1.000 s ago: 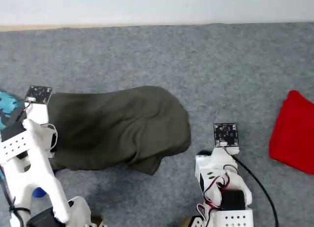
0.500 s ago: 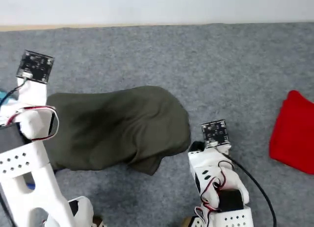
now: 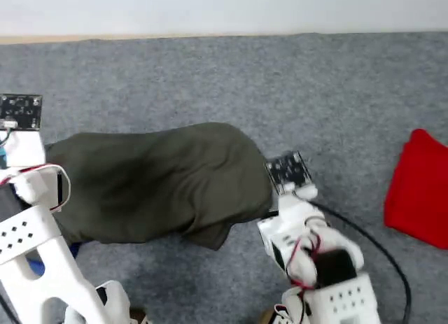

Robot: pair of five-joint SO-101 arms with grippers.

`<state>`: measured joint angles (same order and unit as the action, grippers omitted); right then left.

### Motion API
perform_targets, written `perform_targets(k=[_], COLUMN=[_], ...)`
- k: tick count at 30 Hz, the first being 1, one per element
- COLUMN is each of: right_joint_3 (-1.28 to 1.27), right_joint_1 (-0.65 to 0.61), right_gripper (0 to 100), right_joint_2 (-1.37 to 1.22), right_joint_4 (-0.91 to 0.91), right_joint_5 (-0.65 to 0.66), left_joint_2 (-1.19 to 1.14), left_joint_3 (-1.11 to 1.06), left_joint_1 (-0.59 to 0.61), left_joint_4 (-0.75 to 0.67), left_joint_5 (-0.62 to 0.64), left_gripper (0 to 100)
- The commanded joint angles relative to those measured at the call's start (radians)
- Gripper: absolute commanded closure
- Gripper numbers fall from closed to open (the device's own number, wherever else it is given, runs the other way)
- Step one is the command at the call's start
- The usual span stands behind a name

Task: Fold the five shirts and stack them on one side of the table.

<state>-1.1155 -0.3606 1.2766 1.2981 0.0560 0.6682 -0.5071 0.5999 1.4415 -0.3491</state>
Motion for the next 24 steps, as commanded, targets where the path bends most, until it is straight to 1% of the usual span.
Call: perform_targets(k=[1, 4, 5, 10, 12, 14, 17, 18, 21, 23, 24], right_joint_3=[0.172, 0.233, 0.247, 0.262, 0.262, 0.262, 0.264, 0.264, 0.264, 0.264, 0.264], right_joint_1=[-0.013, -0.071, -0.096, -0.177, -0.213, -0.260, -0.349, -0.378, -0.450, -0.479, -0.492], right_gripper=[99.0, 99.0, 99.0, 99.0, 99.0, 99.0, 98.1, 95.8, 83.7, 77.5, 75.9], right_joint_2=[-0.252, -0.410, -0.453, -0.601, -0.627, -0.651, -0.691, -0.707, -0.756, -0.785, -0.797], right_joint_4=[0.019, 0.045, 0.051, 0.010, -0.024, -0.065, -0.102, -0.107, -0.130, -0.162, -0.182], right_joint_5=[0.015, 0.025, 0.054, 0.344, 0.391, 0.390, 0.396, 0.391, 0.382, 0.338, 0.319], left_joint_2=[0.025, 0.025, 0.025, 0.025, 0.025, 0.025, 0.018, 0.017, 0.017, 0.017, 0.017], left_joint_3=[0.002, 0.002, 0.002, 0.002, 0.002, 0.002, 0.002, 0.002, 0.002, 0.002, 0.002], left_joint_1=[0.009, 0.009, 0.009, 0.009, 0.011, 0.032, 0.114, 0.146, 0.209, 0.219, 0.219], left_joint_4=[-0.015, -0.015, -0.015, -0.017, -0.017, -0.020, -0.057, -0.071, -0.095, -0.095, -0.094], left_joint_5=[0.009, 0.009, 0.009, 0.009, 0.009, 0.009, 0.009, 0.009, 0.009, 0.009, 0.009], left_gripper=[100, 100, 100, 100, 100, 100, 100, 100, 100, 100, 100])
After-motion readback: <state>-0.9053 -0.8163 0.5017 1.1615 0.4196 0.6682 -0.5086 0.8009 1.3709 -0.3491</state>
